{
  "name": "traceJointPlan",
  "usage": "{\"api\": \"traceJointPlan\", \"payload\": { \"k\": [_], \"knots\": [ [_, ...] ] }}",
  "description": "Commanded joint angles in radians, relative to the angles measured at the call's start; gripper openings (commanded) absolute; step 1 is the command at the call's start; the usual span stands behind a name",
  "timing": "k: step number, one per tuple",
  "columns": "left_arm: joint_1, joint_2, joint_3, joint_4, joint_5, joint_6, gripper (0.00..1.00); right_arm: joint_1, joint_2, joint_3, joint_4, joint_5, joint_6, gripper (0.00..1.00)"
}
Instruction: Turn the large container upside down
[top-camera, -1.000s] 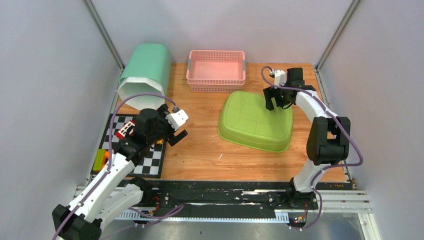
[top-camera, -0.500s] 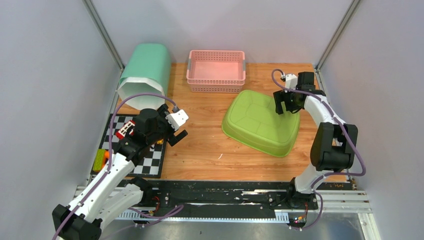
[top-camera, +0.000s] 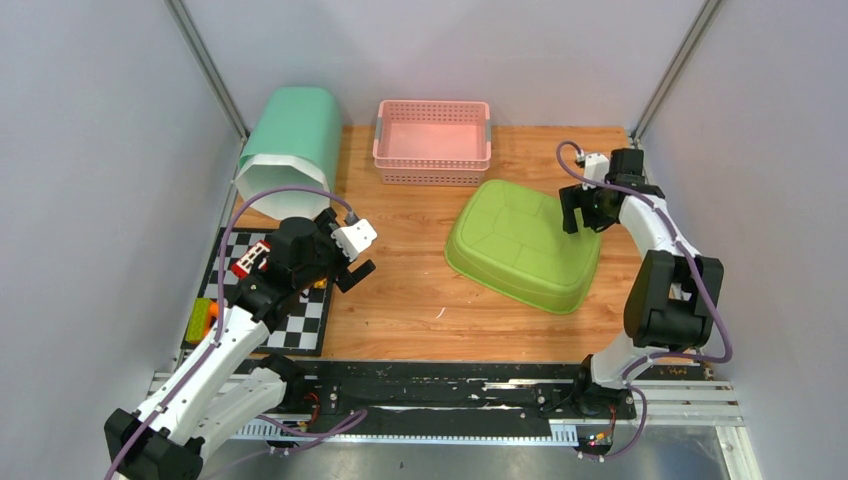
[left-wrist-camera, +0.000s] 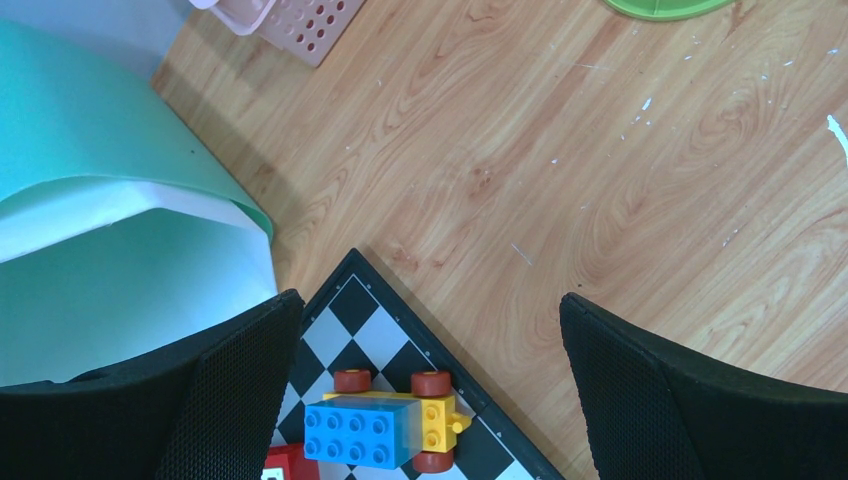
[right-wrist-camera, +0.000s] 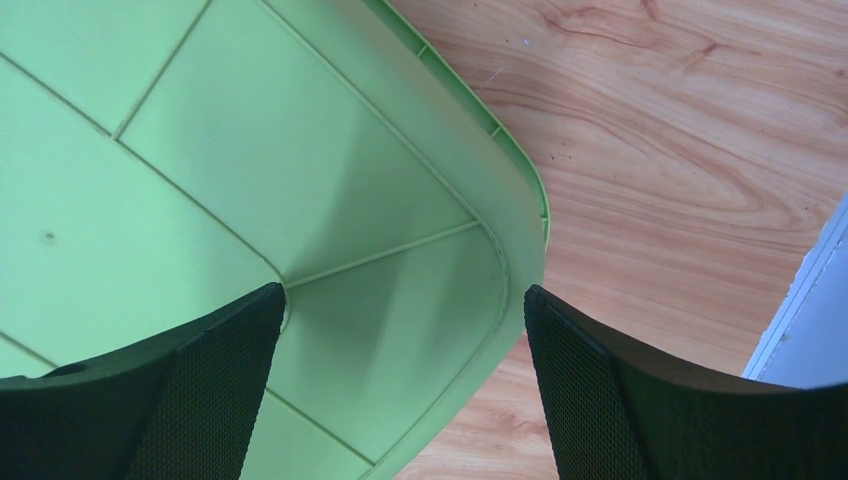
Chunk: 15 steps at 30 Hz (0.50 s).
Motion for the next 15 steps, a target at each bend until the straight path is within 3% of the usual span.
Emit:
{"api": "traceJointPlan", "payload": {
  "k": [1,15],
  "knots": [
    [-0.006,-0.008,-0.014,0.02,0.012,0.002,1.0,-0.034,-0.023,-0.033,-0.038,0.042,-0.038,0.91],
    [-0.006,-0.012,-0.015,0.02,0.019,0.003,1.0,-0.089,-0.139,-0.101,-0.056,0.054,-0.141,0.91]
  ]
}}
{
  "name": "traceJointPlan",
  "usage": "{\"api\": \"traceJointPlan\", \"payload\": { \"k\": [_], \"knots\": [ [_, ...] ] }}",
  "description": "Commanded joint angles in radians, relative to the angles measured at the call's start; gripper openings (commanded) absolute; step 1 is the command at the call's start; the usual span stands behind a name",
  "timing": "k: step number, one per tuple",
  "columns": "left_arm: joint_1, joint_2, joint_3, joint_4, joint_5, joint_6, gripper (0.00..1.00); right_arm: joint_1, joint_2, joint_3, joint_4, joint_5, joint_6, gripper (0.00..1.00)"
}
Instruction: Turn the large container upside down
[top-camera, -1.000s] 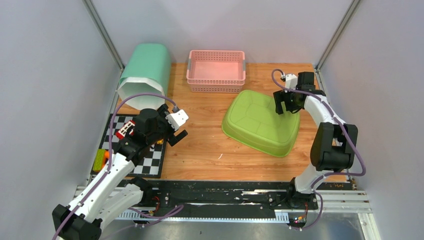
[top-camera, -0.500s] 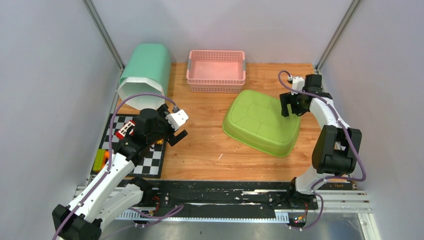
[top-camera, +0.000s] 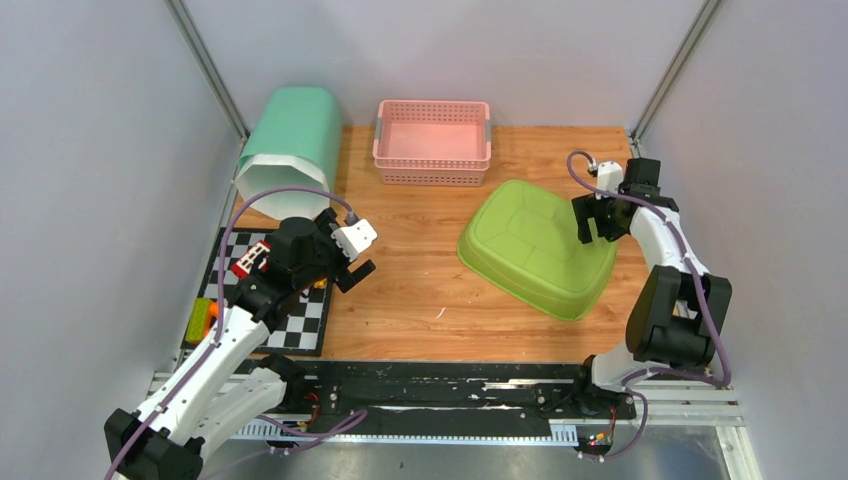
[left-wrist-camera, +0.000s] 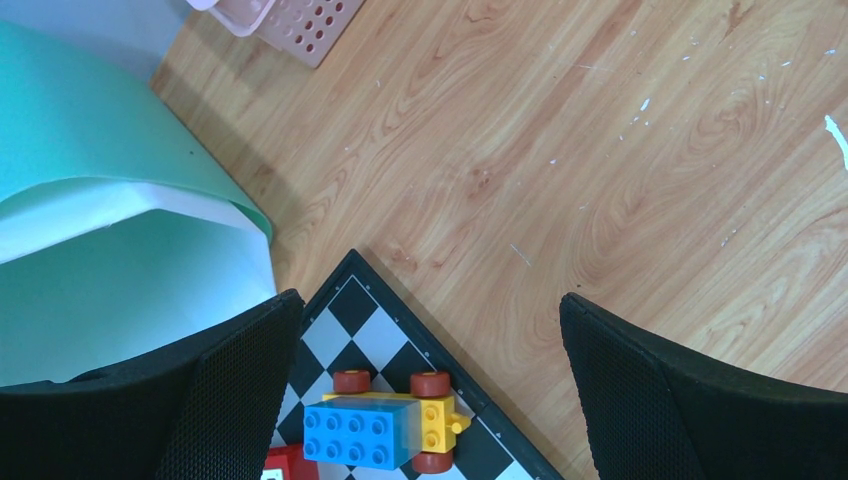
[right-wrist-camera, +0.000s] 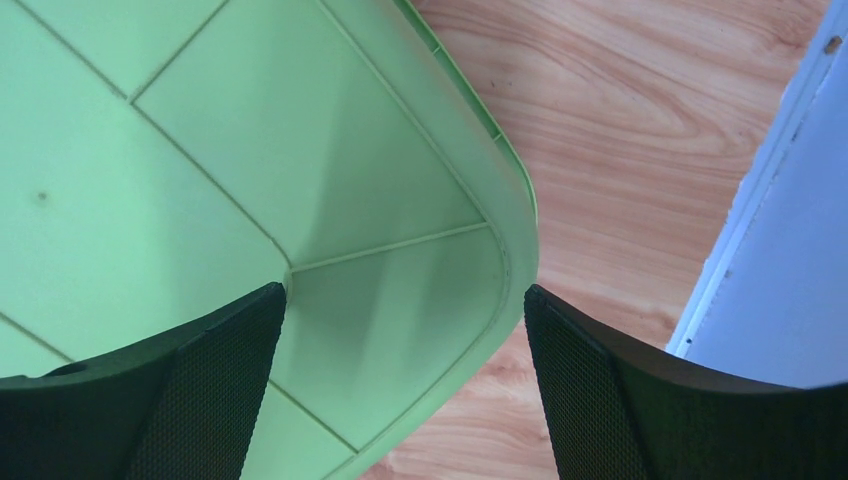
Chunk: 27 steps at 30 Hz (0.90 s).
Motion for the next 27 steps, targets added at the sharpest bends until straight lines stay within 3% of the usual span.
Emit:
{"api": "traceJointPlan", "payload": {
  "k": [1,10,19,27],
  "knots": [
    [-0.006,-0.012,-0.015,0.019,0.018,0.003,1.0,-0.017,-0.076,-0.029,-0.058,0.011,-0.083,0.91],
    [-0.006,-0.013,-0.012,0.018,0.017,-0.001,1.0,0.044,-0.192,0.028,-0.056,-0.182,-0.112,0.91],
    [-0.006,-0.01,-0.014,0.018,0.013,-0.001,1.0,0.337,-0.195,0.022,0.04,-0.151,-0.182,0.92],
    [-0.006,-0.01,-0.017,0.021,0.01,0.002,1.0,0.495,-0.104,0.041,0.145,-0.156,-0.196,0.92]
  ]
}}
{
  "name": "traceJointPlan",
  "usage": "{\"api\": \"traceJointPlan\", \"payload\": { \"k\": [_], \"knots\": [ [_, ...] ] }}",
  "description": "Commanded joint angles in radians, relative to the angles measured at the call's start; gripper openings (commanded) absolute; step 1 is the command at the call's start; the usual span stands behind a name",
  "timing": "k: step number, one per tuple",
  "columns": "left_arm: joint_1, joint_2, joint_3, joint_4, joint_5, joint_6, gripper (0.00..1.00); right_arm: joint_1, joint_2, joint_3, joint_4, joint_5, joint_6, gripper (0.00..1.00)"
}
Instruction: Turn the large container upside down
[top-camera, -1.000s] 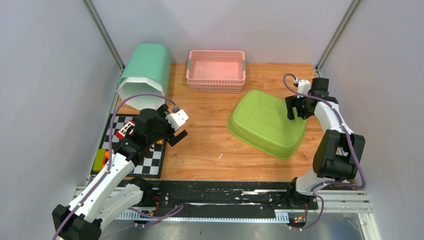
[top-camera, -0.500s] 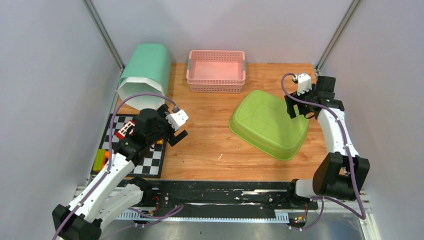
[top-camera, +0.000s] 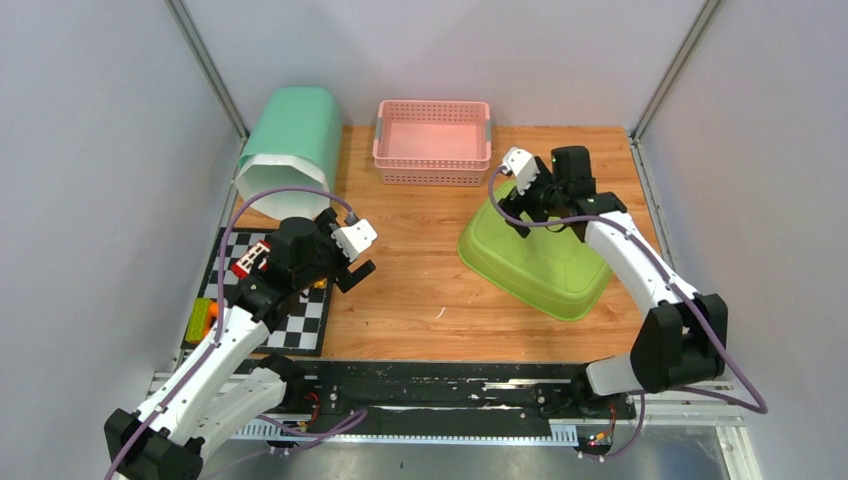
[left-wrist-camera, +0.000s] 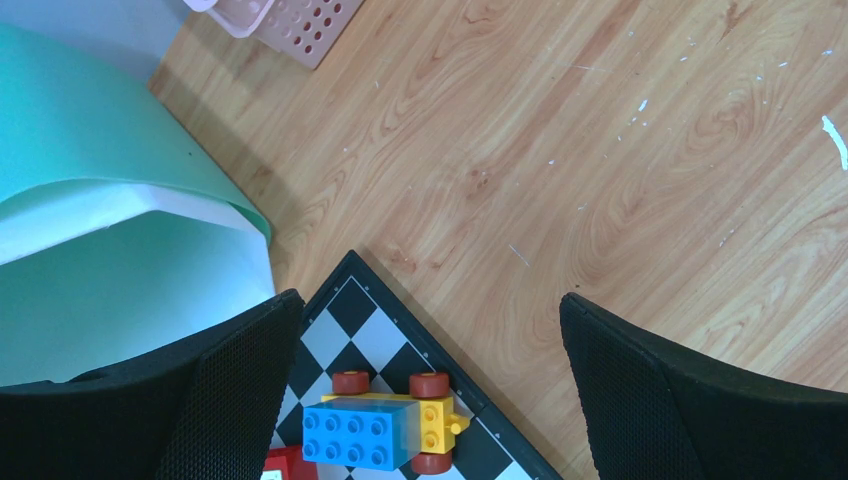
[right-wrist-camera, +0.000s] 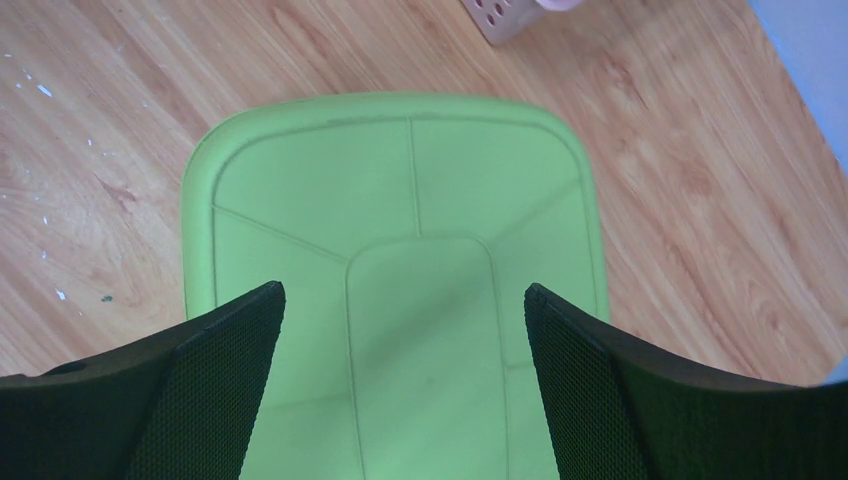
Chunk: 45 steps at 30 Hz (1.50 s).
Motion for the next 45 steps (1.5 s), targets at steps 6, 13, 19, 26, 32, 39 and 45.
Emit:
{"api": "traceJointPlan", "payload": {
  "k": [6,13,19,26,32,39,45],
  "knots": [
    [-0.006,-0.004,-0.019,0.023,0.009,0.003,1.0,0.078,0.185,0.097,0.066,0.101,0.023,0.92],
    [-0.006,-0.003,-0.021,0.024,0.011,0.005,1.0,0.038,0.279,0.172,0.066,0.099,0.048,0.94],
    [-0.006,-0.007,-0.022,0.025,0.011,0.005,1.0,-0.012,0.366,0.236,0.062,0.135,0.097,0.94],
    [-0.006,-0.003,-0.022,0.025,0.014,0.006,1.0,-0.098,0.454,0.301,0.049,0.147,0.181,0.93],
    [-0.006,-0.003,-0.023,0.024,0.014,0.006,1.0,-0.144,0.524,0.328,0.027,0.182,0.218,0.92],
    [-0.006,-0.003,-0.024,0.026,0.014,0.006,1.0,-0.216,0.569,0.354,-0.023,0.205,0.29,0.9],
    [-0.006,-0.003,-0.023,0.027,0.017,0.006,1.0,-0.316,0.555,0.333,-0.049,0.231,0.347,0.88]
  ]
}}
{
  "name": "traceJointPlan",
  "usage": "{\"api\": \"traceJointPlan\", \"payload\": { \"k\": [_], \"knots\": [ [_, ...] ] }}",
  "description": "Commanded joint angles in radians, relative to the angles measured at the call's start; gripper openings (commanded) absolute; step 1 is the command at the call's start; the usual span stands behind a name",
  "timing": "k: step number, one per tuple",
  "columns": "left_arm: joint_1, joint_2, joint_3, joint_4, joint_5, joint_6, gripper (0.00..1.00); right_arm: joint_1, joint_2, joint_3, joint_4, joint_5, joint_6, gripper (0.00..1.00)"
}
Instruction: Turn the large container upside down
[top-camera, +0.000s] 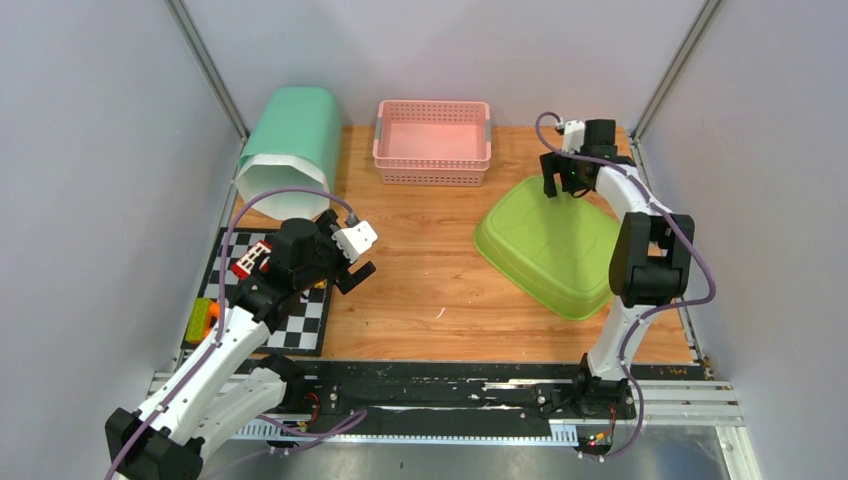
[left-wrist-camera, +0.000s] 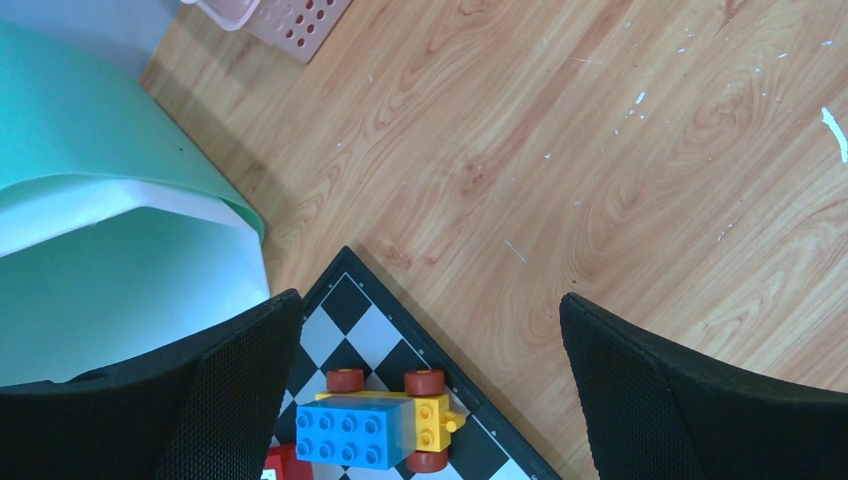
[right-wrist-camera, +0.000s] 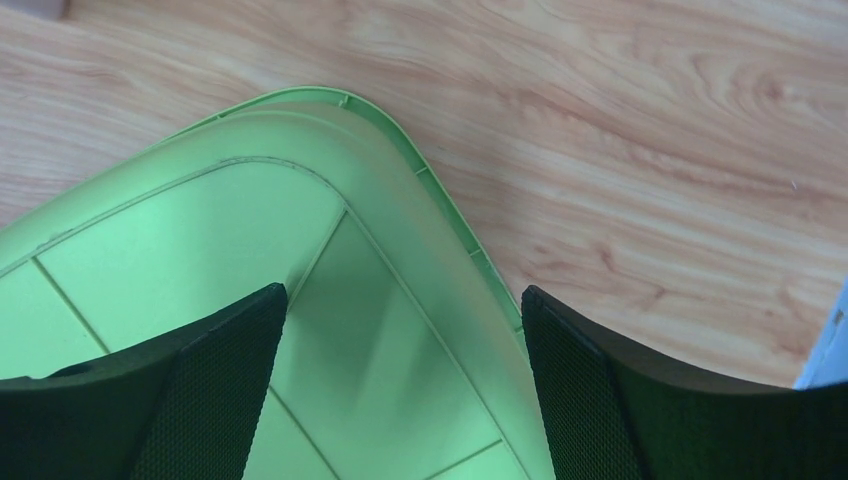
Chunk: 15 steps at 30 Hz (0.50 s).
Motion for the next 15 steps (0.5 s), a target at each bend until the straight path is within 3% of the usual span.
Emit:
{"api": "traceJointPlan", "payload": {
  "k": [1,15],
  "knots": [
    [-0.006,-0.004,-0.012,0.025,0.016,0.006,1.0,-0.08,0.021,-0.023,-0.105,0.087,0.051,0.88],
    [-0.006,-0.004,-0.011,0.024,0.017,0.005,1.0,-0.124,-0.079,-0.13,-0.122,0.209,0.098,0.88]
  ]
}}
